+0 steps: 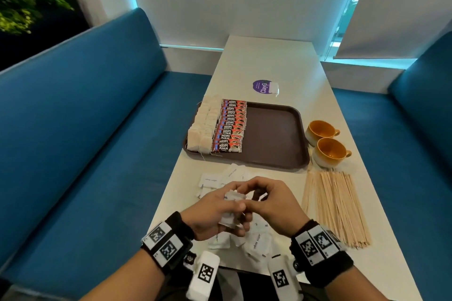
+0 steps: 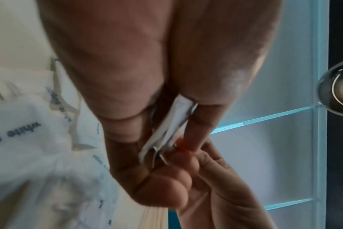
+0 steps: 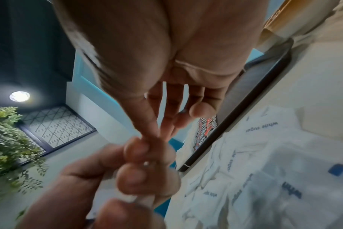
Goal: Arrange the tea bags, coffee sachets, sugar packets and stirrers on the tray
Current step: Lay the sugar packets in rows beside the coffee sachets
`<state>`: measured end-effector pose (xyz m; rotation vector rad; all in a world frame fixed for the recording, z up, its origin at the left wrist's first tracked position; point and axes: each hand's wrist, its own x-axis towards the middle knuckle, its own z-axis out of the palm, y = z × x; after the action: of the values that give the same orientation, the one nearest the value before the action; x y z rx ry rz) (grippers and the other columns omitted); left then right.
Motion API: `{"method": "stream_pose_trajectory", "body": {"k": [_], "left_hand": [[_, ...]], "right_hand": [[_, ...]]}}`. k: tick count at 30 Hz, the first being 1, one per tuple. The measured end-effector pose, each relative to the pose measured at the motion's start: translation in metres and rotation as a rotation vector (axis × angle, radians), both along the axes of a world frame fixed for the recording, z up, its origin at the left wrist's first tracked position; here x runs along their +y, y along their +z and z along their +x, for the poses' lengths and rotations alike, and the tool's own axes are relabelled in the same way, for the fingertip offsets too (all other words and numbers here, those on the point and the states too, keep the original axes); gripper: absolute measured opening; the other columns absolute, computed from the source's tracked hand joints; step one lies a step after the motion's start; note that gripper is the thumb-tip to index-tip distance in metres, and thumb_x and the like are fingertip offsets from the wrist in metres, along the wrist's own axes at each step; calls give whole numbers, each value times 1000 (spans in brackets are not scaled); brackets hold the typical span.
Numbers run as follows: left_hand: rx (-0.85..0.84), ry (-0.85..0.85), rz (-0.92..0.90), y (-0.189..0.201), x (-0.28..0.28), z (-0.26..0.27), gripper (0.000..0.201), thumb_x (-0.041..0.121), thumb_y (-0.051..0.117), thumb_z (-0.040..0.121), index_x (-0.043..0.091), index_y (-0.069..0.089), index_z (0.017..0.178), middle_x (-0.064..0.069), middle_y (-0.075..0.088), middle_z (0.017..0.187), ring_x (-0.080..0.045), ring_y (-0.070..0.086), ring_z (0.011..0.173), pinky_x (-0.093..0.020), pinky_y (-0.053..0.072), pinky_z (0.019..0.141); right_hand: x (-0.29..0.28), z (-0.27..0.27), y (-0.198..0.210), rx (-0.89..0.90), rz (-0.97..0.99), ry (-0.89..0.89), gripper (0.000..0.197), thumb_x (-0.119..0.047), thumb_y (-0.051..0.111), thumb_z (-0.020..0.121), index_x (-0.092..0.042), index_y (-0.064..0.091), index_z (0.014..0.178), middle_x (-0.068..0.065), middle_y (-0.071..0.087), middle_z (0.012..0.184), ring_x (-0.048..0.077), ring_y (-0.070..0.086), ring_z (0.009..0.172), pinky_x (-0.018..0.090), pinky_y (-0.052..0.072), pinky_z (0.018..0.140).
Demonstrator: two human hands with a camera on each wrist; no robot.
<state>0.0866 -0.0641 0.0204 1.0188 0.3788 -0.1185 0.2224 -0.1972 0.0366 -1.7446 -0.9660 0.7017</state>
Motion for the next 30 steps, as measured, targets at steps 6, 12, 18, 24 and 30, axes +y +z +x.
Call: {"method": "stream_pose_trajectory", "body": {"k": [6, 12, 18, 24, 30], "left_hand": [[123, 156, 551, -12, 19, -26, 18, 16, 53, 105, 28, 67, 106, 6, 53, 70, -12, 51, 62, -31, 47, 61], [447, 52, 1113, -24, 21, -46, 20, 42, 73, 88, 31, 57, 93, 10, 64, 111, -9, 58, 97, -26, 45, 80], [552, -39, 1289, -36, -5, -37, 66, 64, 82, 64, 35, 46, 111, 11, 55, 115, -14, 59, 96, -29, 47, 81], [508, -57, 1252, -41, -4, -35, 50, 54, 85, 71, 33, 53, 103, 11, 53, 112, -14, 59, 97, -32, 49, 88], [333, 0, 1011, -39, 9, -40, 34, 29, 86, 78, 24, 53, 75, 7, 64, 90, -10, 58, 75, -16, 46, 65]], "right_hand": [[-18, 22, -18, -35, -190, -172, 11, -24, 85, 80, -27, 76, 85, -7, 73, 88, 10, 62, 70, 27, 55, 75], [-8, 14, -43, 9, -402, -262, 32, -37, 88, 75, -22, 66, 94, 0, 69, 85, 11, 63, 72, 21, 47, 63], [5, 0, -54, -299, -586, -158, 57, -55, 86, 69, -31, 50, 106, -10, 63, 95, 11, 61, 84, 30, 48, 70], [3, 5, -53, -186, -533, -166, 48, -33, 89, 74, -28, 61, 113, -6, 68, 85, 9, 65, 79, 29, 55, 80], [0, 3, -51, -268, -559, -75, 42, -41, 81, 78, -29, 61, 113, -6, 56, 98, 5, 54, 80, 24, 45, 72]]}}
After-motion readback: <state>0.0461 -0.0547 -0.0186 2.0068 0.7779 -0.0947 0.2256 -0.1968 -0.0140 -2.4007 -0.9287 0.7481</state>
